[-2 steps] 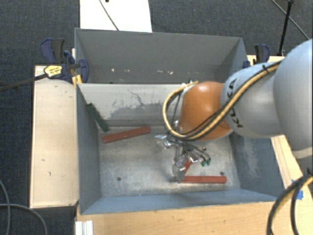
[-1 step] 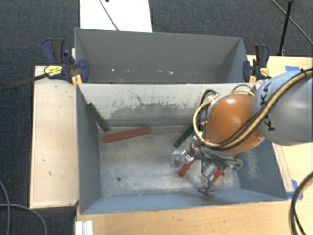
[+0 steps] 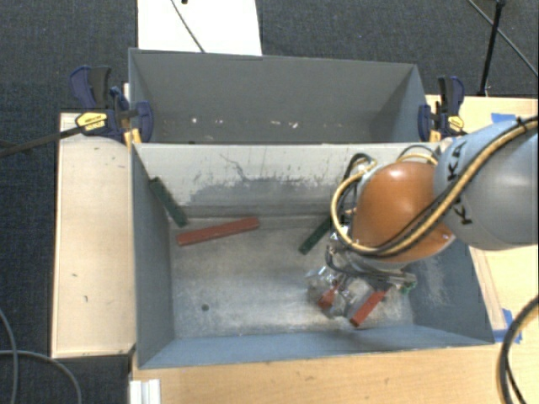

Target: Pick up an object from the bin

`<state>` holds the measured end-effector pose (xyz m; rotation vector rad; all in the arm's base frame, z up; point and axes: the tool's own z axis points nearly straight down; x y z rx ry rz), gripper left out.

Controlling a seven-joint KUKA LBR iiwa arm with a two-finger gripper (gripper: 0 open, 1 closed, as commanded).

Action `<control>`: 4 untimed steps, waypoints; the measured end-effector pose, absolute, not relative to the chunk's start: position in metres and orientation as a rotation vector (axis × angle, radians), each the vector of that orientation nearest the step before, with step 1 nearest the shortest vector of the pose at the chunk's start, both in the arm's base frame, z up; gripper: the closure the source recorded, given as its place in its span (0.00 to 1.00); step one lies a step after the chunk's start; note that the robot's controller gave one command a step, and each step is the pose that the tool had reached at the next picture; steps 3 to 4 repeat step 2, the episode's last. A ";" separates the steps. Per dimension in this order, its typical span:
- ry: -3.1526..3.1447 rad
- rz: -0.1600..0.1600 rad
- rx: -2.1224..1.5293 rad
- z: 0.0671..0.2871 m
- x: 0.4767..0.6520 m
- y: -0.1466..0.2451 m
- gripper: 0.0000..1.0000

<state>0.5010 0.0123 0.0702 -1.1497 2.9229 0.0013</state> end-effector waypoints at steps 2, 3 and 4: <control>2.910 -0.003 -1.154 0.233 0.582 0.018 1.00; 2.910 -0.003 -1.154 0.233 0.582 0.018 1.00; 2.910 -0.003 -1.154 0.233 0.582 0.018 1.00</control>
Offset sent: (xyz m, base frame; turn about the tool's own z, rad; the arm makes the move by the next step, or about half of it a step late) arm 0.0076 -0.0122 0.1221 0.0056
